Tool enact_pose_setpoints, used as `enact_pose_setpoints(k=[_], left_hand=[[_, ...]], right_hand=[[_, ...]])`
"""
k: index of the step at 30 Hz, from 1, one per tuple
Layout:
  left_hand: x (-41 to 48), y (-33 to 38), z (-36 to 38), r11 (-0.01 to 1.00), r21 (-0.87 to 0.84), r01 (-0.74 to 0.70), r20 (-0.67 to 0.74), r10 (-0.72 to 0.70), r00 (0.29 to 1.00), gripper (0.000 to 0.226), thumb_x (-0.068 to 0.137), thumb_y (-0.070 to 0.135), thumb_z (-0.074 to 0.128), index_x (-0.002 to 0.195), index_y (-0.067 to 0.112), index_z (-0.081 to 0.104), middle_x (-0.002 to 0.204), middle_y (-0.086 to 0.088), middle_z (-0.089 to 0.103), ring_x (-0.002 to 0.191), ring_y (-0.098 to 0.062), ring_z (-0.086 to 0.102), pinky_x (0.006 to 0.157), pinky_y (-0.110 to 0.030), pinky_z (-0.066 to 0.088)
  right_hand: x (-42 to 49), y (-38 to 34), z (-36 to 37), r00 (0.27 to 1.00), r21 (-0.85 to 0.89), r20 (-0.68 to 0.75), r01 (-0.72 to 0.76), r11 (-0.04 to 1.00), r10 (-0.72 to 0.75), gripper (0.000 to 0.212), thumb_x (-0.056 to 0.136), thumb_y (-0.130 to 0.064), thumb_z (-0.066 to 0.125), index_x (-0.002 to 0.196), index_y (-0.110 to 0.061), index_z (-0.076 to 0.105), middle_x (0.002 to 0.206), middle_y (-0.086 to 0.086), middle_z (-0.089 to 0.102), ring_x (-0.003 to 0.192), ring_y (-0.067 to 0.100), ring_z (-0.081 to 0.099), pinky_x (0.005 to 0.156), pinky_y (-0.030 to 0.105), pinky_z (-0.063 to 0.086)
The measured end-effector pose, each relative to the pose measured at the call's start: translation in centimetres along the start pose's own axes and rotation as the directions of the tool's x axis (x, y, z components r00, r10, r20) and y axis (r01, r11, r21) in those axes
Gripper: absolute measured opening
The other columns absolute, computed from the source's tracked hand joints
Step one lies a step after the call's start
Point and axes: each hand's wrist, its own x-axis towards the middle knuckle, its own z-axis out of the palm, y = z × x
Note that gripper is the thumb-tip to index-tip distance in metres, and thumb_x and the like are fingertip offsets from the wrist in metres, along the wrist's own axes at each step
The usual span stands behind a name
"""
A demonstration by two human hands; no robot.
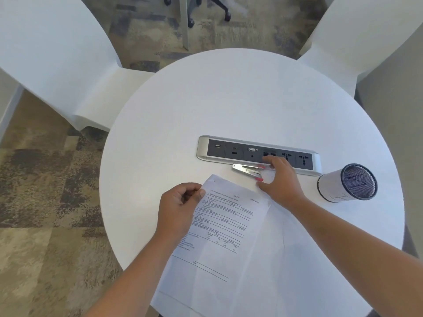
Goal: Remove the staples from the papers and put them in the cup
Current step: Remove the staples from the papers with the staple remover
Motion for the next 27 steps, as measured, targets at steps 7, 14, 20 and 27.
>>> enact_pose_setpoints(k=[7,14,20,27], left_hand=[[-2.7,3.8,-1.1,0.985,0.064,-0.161,0.074,0.156,0.985,0.013,0.092,0.014,0.069,0.088,0.027,0.072,0.085,0.010,0.074,0.076,-0.006,0.065,0.073,-0.029,0.055],[-6.7,8.7,-4.0,0.718,0.237,-0.655,0.230,0.613,0.756,0.035,0.096,0.011,0.057,0.116,0.036,0.071,0.083,0.011,0.052,0.079,-0.011,0.057,0.071,-0.015,0.044],[-9.7,12.1,-6.0,0.230,0.310,-0.923,0.273,0.908,0.318,0.036,0.093,0.006,0.054,0.119,0.025,0.068,0.088,0.001,0.056,0.080,-0.016,0.060,0.063,-0.031,0.048],[-13.1,16.4,-6.8,-0.136,0.349,-0.927,0.219,0.974,-0.060,0.033,0.088,0.002,0.065,0.117,0.018,0.067,0.095,-0.001,0.054,0.076,-0.022,0.056,0.061,-0.038,0.047]], right_hand=[[-7.7,-6.3,-2.8,0.934,0.467,-0.079,-0.274,0.841,0.348,0.013,0.088,-0.007,0.063,0.092,-0.019,0.066,0.084,0.000,0.072,0.074,0.017,0.067,0.080,0.041,0.058],[-16.6,-17.5,-6.3,0.911,0.833,0.253,-0.376,0.405,0.324,0.016,0.092,-0.013,0.063,0.090,0.000,0.073,0.083,0.016,0.074,0.072,0.020,0.069,0.069,0.030,0.057],[-20.6,-23.7,-10.6,0.949,0.920,0.210,-0.273,0.282,0.235,0.027,0.077,-0.036,0.067,0.067,-0.011,0.074,0.073,0.009,0.067,0.071,0.023,0.068,0.065,0.031,0.055],[-24.6,-26.1,-14.0,0.991,0.945,0.083,-0.113,0.308,0.109,0.024,0.071,-0.021,0.068,0.083,-0.003,0.077,0.074,0.012,0.066,0.065,0.015,0.061,0.059,0.023,0.053]])
